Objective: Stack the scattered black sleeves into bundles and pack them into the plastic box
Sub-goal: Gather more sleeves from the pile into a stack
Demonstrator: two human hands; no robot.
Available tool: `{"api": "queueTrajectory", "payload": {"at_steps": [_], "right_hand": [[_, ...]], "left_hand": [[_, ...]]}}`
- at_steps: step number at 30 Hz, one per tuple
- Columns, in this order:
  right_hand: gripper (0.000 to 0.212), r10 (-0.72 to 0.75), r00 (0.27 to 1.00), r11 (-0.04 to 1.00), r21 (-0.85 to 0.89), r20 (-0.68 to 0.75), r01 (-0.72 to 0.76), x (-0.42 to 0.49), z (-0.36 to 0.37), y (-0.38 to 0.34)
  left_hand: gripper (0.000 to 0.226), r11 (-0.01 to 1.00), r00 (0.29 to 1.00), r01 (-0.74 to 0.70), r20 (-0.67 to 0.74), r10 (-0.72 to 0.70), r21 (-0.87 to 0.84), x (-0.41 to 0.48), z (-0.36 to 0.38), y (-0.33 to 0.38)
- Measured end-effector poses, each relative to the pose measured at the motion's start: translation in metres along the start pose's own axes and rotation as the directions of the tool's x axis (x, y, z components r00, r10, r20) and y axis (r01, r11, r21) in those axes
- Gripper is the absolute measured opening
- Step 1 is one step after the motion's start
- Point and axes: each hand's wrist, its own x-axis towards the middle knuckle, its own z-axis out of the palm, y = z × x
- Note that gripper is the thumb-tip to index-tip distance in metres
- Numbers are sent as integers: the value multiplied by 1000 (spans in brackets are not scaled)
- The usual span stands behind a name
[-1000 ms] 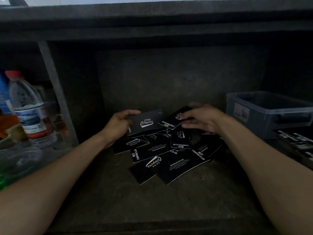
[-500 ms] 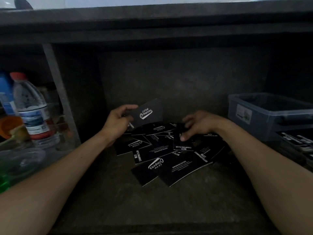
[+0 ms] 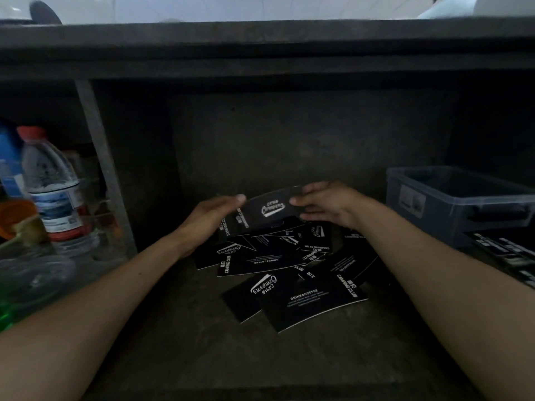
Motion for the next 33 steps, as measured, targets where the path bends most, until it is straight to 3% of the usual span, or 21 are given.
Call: {"api": "queueTrajectory", "payload": {"at_steps": [2,4,7,8,10,13,15,19,24,26,28,31,33], "right_hand": [[28,-118,991,982,-154,-64,107,11,15,10],[27,-268,961,885,-411,-62,220,22,20,23],[52,-266,950,557,-779,161,288,26,21,36],[55,-228,949,502,-809,217,306,25,22,37],[56,-174,950,503,-806,259,312,25,20,34],[65,-171,958,522,-804,229,285,26,12,25],[59,-186,959,514,-810,215,282,22,5,19],[31,-205,956,620,-728,209,292,17,-13,11],[13,-253,961,712,-650,115,265,2,-31,-3],[16,-260,964,834,-493,48,249,-5,-31,-9],[34,-227,974,945,-237,21,225,-10,-23,-10],[61,-187,982,982,2,28,187,-12,-3,-2],[50,-174,985,978,120,9,172,-8,12,6]], "left_hand": [[32,989,996,-90,-19,93,118,1,1,-6],[36,978,985,-154,-54,163,142,5,3,-11],[39,989,967,-128,-213,140,70,10,-5,-7],[40,993,957,-117,-265,121,31,11,-8,-5],[42,995,946,-101,-309,97,5,12,-12,-4],[42,996,971,-48,-230,64,75,10,-11,-9],[44,997,982,-33,-184,44,64,10,-10,-12],[44,999,990,-12,-143,5,-48,10,-6,-9],[43,994,991,-42,-127,29,-104,10,-2,-10],[43,993,988,-59,-147,43,-103,10,-2,-9],[46,995,991,-50,-128,39,-86,8,0,-7],[49,999,995,-41,-94,38,-24,5,5,-4],[43,999,997,-20,-71,18,-39,5,5,-2]]}}
